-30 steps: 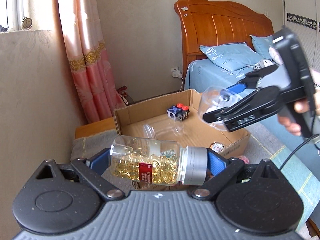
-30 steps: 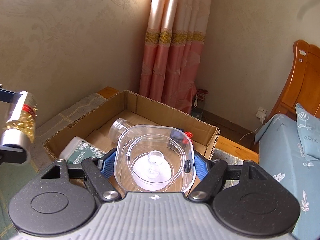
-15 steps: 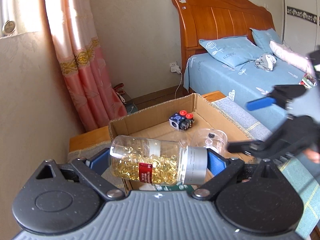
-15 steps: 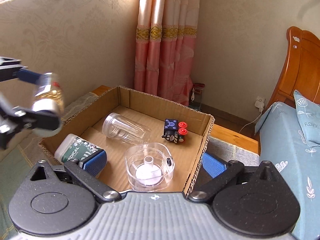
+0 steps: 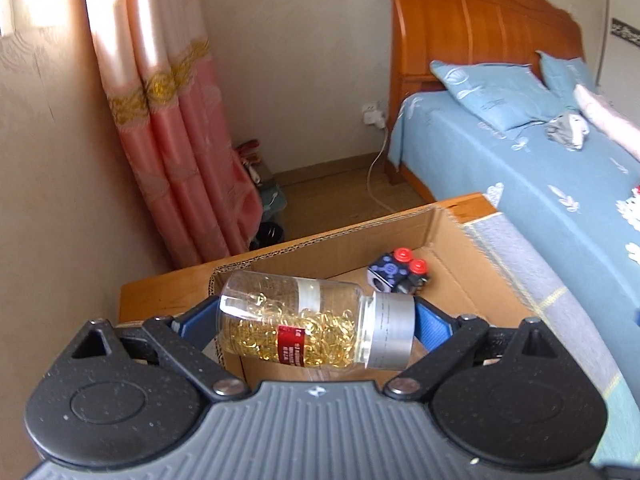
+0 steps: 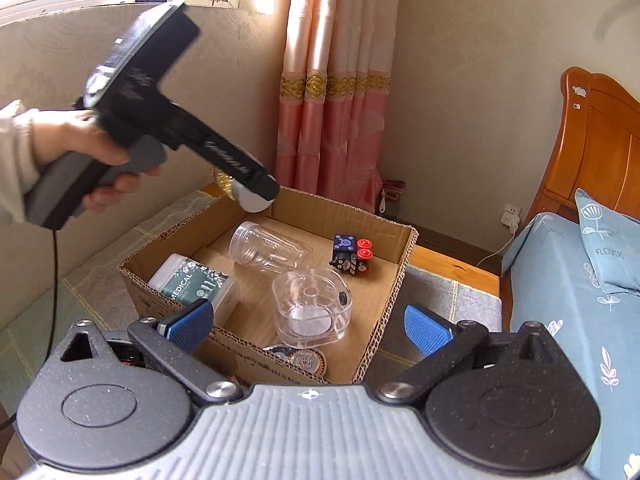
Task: Organize rigid objects
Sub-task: 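Carry the capsule bottle and clear container into the box and open both tools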
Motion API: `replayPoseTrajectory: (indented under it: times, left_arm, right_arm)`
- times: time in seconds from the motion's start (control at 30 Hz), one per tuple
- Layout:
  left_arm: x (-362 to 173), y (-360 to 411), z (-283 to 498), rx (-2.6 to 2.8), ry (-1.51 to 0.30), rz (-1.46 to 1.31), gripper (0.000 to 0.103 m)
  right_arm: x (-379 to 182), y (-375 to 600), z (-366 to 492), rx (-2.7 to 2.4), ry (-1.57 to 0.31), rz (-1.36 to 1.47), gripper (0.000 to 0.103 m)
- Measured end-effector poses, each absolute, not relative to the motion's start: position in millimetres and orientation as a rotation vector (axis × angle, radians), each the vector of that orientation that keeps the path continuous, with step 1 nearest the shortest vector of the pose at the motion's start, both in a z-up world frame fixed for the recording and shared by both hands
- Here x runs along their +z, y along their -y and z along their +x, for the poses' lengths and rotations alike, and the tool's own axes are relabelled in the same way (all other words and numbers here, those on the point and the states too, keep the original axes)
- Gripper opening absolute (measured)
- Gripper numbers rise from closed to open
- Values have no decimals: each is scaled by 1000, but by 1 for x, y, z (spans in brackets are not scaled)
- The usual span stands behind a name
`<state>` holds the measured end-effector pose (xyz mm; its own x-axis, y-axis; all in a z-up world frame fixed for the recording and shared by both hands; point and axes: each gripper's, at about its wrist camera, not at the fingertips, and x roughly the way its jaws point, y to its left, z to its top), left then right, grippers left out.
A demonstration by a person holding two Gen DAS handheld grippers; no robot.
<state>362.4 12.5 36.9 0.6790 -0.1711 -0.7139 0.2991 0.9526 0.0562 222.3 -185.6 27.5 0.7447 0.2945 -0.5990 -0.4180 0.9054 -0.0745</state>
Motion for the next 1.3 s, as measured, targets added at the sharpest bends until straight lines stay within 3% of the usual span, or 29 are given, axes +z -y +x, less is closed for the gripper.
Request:
replayPoseTrajectory:
  times: [0.27, 0.83, 1.3]
  left_arm:
    - [22, -9, 381, -185, -783, 127, 98]
    - [57, -21, 283, -196, -701, 95, 101]
    - [-6, -31, 187, -107, -721, 40, 102]
  right_arm:
    - [24, 193, 213, 354, -622, -217, 103]
    - [11, 185, 177, 353, -641, -132, 103]
    - [-58, 210, 147, 166, -775, 88, 103]
